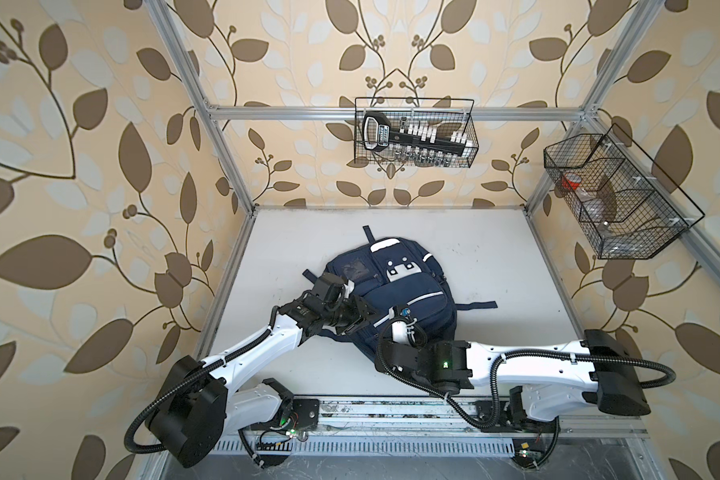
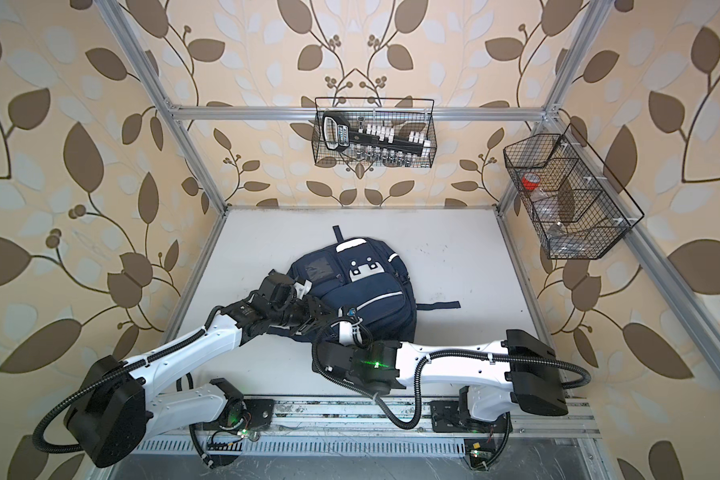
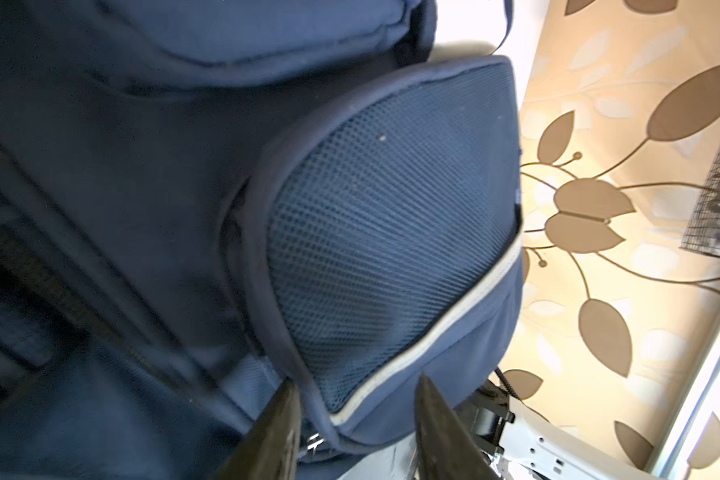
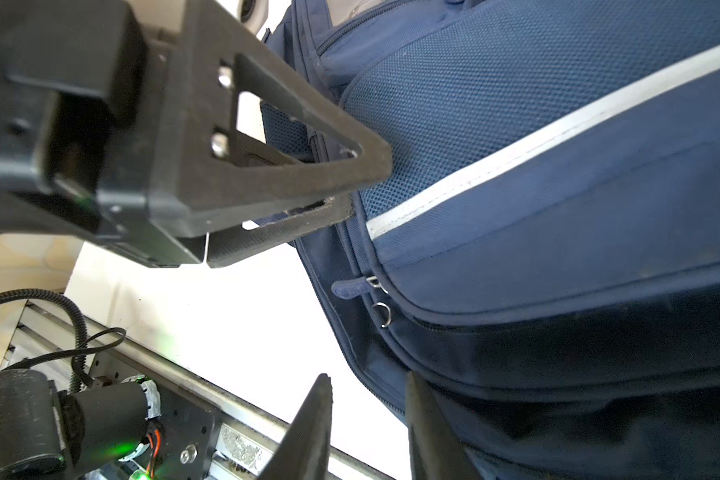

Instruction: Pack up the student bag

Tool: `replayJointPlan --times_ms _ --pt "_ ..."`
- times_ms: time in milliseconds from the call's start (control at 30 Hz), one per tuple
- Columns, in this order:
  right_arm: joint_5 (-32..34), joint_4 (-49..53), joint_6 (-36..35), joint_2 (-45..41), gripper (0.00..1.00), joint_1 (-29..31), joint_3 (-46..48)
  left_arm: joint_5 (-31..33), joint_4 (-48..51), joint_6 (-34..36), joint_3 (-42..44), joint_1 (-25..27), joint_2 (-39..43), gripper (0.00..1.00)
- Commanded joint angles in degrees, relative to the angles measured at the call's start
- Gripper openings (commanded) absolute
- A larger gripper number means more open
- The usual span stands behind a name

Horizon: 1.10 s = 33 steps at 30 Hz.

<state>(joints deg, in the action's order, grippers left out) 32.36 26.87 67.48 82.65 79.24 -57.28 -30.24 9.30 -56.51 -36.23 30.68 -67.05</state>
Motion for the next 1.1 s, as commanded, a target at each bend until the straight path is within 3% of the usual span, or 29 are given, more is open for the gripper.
replayJointPlan --times_ms 0,100,167,433,567,833,1067 --pt "0.65 1.38 1.60 0.57 0.32 0.30 -2.18 0.45 -0.68 2.98 -2.46 -0.25 0.52 0.45" --pt "0.65 2.32 3.00 0.92 0.32 0.29 -2.15 4.99 6.97 5.27 -4.08 -0.29 2.26 0.54" --pt "0.56 2.61 3.44 0.93 0.32 0.22 -2.10 6.07 9.36 5.80 -4.22 -0.33 2.87 0.54" --pt "-0.63 2.74 3.52 2.74 0.32 -0.38 -3.00 0.63 0.53 2.21 -0.92 -0.31 -0.76 0.46" --pt "-1.60 3.66 3.97 4.79 0.32 -0.57 -4.01 -1.59 -3.15 1.22 -1.59 -0.27 -3.20 0.37" --pt "-2.23 4.59 4.23 9.49 0.34 -1.34 -8.17 -2.37 -4.30 2.21 -3.41 -0.27 -3.38 0.00" --pt "-4.35 6.32 8.81 12.21 0.38 -6.12 -9.31 -3.16 -6.22 1.33 -3.41 -0.33 -2.56 0.00"
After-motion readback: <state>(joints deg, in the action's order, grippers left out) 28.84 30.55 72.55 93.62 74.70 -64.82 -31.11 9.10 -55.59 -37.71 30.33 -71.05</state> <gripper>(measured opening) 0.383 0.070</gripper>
